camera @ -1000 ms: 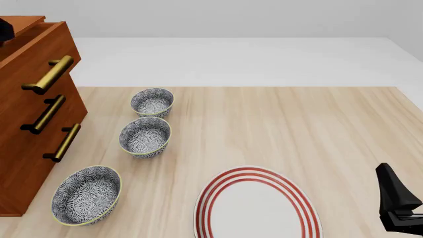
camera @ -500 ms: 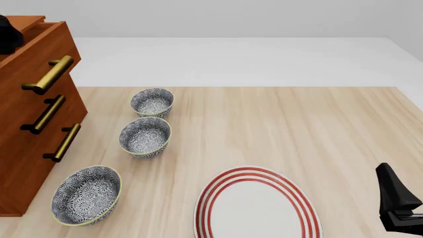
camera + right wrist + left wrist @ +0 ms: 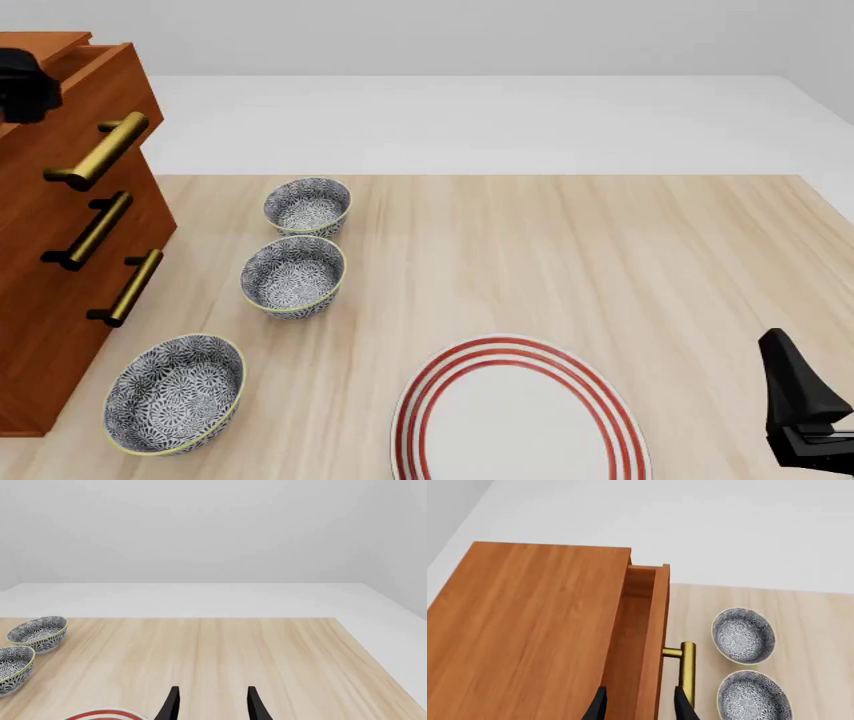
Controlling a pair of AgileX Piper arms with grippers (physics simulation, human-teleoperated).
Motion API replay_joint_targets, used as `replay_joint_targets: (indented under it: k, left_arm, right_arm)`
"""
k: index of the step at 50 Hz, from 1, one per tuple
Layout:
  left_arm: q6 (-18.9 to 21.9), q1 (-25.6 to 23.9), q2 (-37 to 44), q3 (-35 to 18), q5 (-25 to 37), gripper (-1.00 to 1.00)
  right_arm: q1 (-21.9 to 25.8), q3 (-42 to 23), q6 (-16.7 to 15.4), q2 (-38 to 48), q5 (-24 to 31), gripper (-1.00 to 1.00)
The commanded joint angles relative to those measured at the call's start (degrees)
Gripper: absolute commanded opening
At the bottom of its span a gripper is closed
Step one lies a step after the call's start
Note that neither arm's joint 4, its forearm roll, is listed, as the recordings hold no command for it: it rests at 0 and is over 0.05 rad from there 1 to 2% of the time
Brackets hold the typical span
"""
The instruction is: Open the top drawer of the cabinet.
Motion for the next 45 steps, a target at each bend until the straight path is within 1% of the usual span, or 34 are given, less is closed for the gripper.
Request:
replay_joint_targets:
  k: [1, 17, 20, 45]
  left_arm:
    - [0.56, 0.04, 1.48, 0.5, -0.8, 1.0]
    - [1.21, -0.12, 2.45, 1.26, -1.38, 1.0]
    - [1.83, -0.2, 2.49, 1.34, -1.48, 1.0]
    - [2.11, -0.82, 5.43, 2.31, -3.02, 1.0]
  right_arm:
    - [0.0, 0.0, 0.01, 0.0, 0.0, 1.0]
    - [0.0, 0.0, 0.02, 0.01, 0.0, 1.0]
    - [0.0, 0.0, 0.0, 0.0, 0.0, 1.0]
    - [-0.01, 0.0, 0.0, 0.0, 0.0, 1.0]
